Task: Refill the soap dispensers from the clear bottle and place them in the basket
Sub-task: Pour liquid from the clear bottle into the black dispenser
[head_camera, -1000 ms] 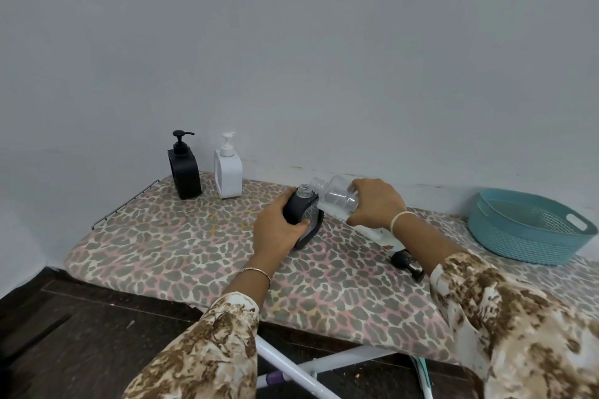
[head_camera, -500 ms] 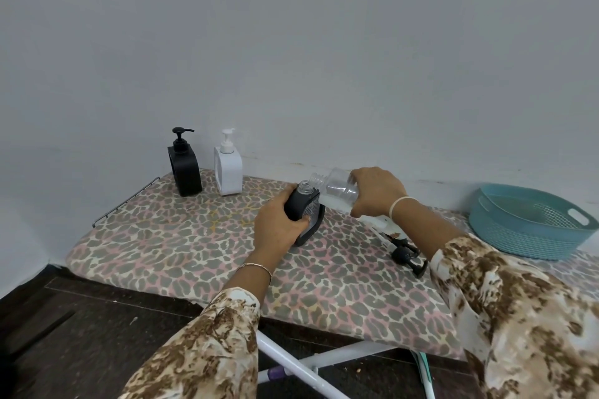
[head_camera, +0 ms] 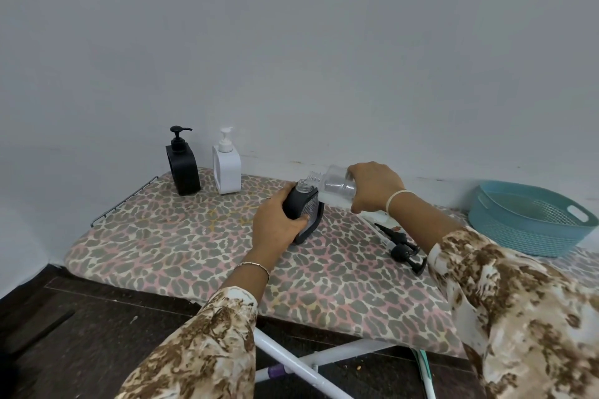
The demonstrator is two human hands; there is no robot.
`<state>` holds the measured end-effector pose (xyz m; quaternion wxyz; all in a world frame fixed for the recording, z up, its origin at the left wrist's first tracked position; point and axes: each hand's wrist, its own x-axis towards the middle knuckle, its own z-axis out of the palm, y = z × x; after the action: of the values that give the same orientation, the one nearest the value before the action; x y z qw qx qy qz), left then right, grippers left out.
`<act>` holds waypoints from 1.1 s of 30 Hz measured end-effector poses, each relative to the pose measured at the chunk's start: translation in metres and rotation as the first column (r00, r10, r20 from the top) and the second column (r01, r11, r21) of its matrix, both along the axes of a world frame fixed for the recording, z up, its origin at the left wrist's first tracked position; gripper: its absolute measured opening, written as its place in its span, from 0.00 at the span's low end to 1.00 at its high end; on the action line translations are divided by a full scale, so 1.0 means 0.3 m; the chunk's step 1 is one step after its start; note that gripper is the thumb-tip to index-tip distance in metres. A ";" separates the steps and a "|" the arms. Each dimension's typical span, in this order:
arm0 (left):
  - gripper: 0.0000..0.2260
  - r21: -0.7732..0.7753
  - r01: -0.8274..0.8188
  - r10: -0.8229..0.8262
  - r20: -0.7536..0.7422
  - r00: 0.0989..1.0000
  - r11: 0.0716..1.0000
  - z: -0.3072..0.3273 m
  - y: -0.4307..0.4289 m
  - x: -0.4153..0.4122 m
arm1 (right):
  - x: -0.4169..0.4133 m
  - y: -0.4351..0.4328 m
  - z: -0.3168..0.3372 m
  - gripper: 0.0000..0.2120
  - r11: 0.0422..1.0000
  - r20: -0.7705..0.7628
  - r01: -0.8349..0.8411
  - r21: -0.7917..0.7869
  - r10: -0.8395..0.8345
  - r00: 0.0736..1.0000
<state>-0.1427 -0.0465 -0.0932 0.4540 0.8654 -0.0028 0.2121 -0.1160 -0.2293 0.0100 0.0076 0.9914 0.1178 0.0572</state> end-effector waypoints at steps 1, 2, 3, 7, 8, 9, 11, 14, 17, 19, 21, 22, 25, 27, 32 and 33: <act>0.33 0.001 0.003 -0.003 0.001 1.000 1.000 0.000 0.000 0.000 | -0.001 0.000 0.001 0.24 1.000 0.003 -0.001 -0.005 0.001 1.000; 0.33 0.004 0.006 -0.006 0.005 1.000 1.000 -0.001 0.001 0.000 | -0.002 0.001 0.001 0.24 1.000 0.007 -0.001 -0.007 0.001 1.000; 0.33 0.010 0.009 -0.009 0.011 1.000 1.000 -0.002 0.002 0.000 | -0.003 0.003 0.003 0.24 1.000 0.010 -0.001 -0.007 0.001 1.000; 0.32 0.035 0.008 -0.009 0.026 1.000 0.999 -0.009 0.003 0.001 | -0.005 0.006 0.005 0.23 1.000 0.017 0.002 -0.007 -0.002 1.000; 0.32 0.041 0.007 -0.008 0.026 1.000 0.999 -0.011 0.004 0.002 | -0.005 0.008 0.006 0.23 1.000 0.017 0.002 -0.008 -0.002 1.000; 0.32 0.047 0.008 -0.009 0.026 1.000 0.999 -0.014 0.005 0.004 | -0.006 0.008 0.005 0.23 1.000 0.017 0.003 -0.010 -0.003 1.000; 0.33 0.047 0.014 -0.015 0.022 1.000 0.999 -0.019 0.005 0.007 | -0.006 0.009 0.006 0.23 1.000 0.019 0.002 -0.012 -0.002 1.000; 0.34 0.053 0.018 -0.018 0.009 1.000 0.998 -0.027 0.007 0.005 | -0.006 0.010 0.006 0.23 1.000 0.017 0.000 -0.008 0.000 1.000; 0.35 0.074 0.028 -0.028 -0.004 1.000 0.997 -0.037 0.008 -0.002 | -0.008 0.010 0.006 0.22 1.000 0.021 -0.004 -0.009 0.004 1.000; 0.37 0.079 0.035 -0.034 -0.012 0.999 0.996 -0.041 0.008 -0.003 | -0.009 0.011 0.006 0.21 1.000 0.023 -0.005 -0.009 0.005 1.000; 0.38 0.080 0.044 -0.042 -0.024 0.999 0.996 -0.040 0.005 -0.004 | -0.010 0.012 0.006 0.21 1.000 0.026 -0.006 -0.006 0.006 1.000; 0.40 0.082 0.048 -0.046 -0.031 0.998 0.996 -0.040 0.005 -0.005 | -0.011 0.012 0.007 0.21 1.000 0.028 -0.006 -0.005 0.007 1.000; 0.43 0.104 0.061 -0.054 -0.062 0.997 0.993 -0.038 0.004 -0.005 | -0.012 0.012 0.007 0.20 1.000 0.038 -0.009 -0.003 0.009 0.999; 0.45 0.124 0.072 -0.062 -0.077 0.995 0.990 -0.038 0.003 -0.007 | -0.012 0.012 0.007 0.20 1.000 0.044 -0.012 -0.006 0.012 0.999; 0.48 0.145 0.078 -0.063 -0.103 0.993 0.986 -0.037 0.002 -0.005 | -0.012 0.013 0.009 0.20 1.000 0.053 -0.016 -0.010 0.016 0.998; 0.48 0.145 0.080 -0.064 -0.106 0.992 0.986 -0.036 0.001 -0.004 | -0.012 0.013 0.009 0.20 1.000 0.056 -0.017 -0.011 0.017 0.998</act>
<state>-0.1439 -0.0461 -0.1040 0.3951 0.9058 -0.0270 0.1508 -0.1197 -0.2254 0.0127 0.0154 0.9883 0.1261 0.0842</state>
